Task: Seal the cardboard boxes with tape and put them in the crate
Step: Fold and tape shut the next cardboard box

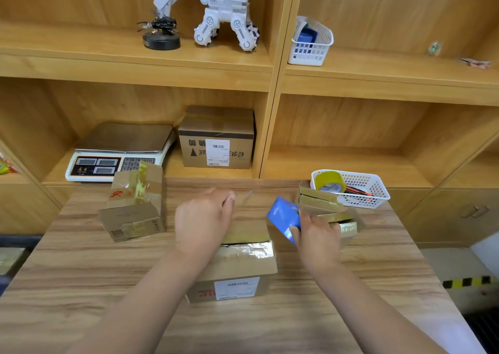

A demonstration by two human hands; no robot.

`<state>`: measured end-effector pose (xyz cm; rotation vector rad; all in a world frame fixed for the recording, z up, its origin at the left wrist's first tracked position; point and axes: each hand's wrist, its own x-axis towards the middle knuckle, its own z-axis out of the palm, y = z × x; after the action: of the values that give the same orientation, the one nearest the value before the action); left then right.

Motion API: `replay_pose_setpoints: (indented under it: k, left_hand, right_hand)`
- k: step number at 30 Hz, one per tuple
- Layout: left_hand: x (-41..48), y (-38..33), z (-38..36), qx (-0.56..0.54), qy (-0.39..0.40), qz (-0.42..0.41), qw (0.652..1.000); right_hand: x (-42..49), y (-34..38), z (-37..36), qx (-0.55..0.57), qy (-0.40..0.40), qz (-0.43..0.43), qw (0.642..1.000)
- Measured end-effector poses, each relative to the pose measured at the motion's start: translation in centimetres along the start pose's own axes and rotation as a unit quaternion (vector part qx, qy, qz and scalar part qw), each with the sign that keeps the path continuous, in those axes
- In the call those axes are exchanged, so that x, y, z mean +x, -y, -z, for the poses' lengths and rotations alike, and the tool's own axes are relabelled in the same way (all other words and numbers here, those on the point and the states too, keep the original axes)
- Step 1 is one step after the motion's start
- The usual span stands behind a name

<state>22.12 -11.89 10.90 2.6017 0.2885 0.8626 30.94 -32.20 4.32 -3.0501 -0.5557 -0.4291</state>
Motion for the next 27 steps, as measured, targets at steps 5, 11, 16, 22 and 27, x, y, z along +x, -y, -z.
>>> replay_pose_setpoints:
  k: [5, 11, 16, 22, 27]
  left_hand:
    - [-1.0, 0.3, -0.5, 0.001, 0.006, 0.018, 1.000]
    - [-1.7, 2.1, -0.9, -0.064, 0.091, 0.153, 0.982]
    - [-2.0, 2.8, -0.7, -0.168, 0.091, 0.264, 0.945]
    - [-2.1, 3.7, -0.1, -0.224, 0.089, 0.284, 0.928]
    - [-2.0, 4.2, 0.4, -0.261, 0.092, 0.290, 0.916]
  right_hand:
    - [-2.9, -1.4, -3.8, 0.024, 0.101, -0.032, 0.994]
    - [-6.2, -1.6, -7.7, 0.010, 0.183, -0.020, 0.983]
    - [-7.5, -1.0, -8.7, 0.005, 0.216, -0.018, 0.976]
    - [-5.5, -0.4, -6.8, 0.223, 0.128, -0.145, 0.955]
    - [-0.7, 3.1, -1.8, 0.441, 0.009, -0.135, 0.887]
